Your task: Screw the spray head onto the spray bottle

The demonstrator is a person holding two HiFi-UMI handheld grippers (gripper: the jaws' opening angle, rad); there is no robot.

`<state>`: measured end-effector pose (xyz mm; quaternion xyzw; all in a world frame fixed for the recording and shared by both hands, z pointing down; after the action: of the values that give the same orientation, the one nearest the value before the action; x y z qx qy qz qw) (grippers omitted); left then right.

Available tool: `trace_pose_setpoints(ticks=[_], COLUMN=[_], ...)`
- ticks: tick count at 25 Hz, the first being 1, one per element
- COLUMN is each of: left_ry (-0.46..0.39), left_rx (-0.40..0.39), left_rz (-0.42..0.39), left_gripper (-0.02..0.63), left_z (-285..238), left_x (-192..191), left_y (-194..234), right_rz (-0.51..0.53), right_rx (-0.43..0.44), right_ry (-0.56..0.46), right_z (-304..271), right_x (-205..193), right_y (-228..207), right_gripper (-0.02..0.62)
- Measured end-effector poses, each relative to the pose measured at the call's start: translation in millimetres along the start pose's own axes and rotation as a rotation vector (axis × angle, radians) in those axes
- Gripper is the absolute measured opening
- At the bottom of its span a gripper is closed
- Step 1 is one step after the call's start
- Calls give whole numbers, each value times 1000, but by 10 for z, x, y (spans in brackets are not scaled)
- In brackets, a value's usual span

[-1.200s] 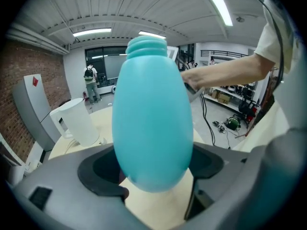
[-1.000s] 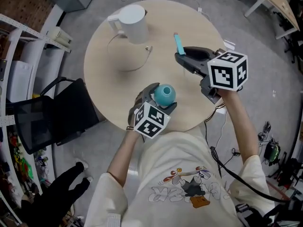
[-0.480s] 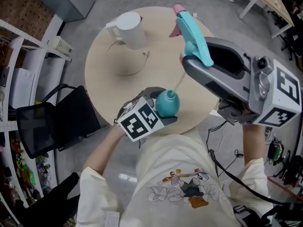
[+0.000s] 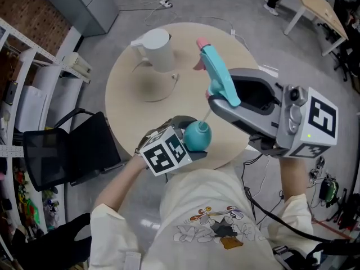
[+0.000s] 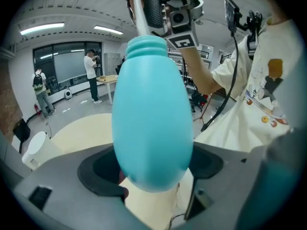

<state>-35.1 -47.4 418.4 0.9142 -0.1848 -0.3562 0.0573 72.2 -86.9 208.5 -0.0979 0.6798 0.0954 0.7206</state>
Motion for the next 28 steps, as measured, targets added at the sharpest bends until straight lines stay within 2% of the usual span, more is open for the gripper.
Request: trace_pose_setpoints(ticks=[5,9,13,20,24,28], left_ry=[-10,-49,-84,-109,-55,-33], left_rx=[-23,-48,-56,-53,-18,-8], left_rz=[2,24,66,86,37,60], left_gripper=[416,416,416,416,416,416], left_z=[42,159,155,229,344,468], left_x=[1,-69,56,197,361,367], left_y=[67,153,149,417,517,561], right_rz=[-44,-7,22,-3,0,6], right_rx=[56,172,267,280,326,346], right_ry=[-11,-39,-96,-100,-61,-47], right_z=[-17,-199,-177,-282,-372,-398], right_x=[-140,-411,-547,-722,-750,-753], right_y=[-122,-99,-94,-354,-489,-481], right_gripper=[132,132,132,132,132,132])
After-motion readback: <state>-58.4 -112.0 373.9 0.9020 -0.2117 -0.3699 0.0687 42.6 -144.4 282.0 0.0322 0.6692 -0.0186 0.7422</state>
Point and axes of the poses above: the fingertips, and each gripper's own axes: z backward along the fingers, y to its left, x out of its top, the point moved 7 cm from there along z, backward along the fingers, and after that the axes turned 12 degrees about z, right-handed, at the moved point
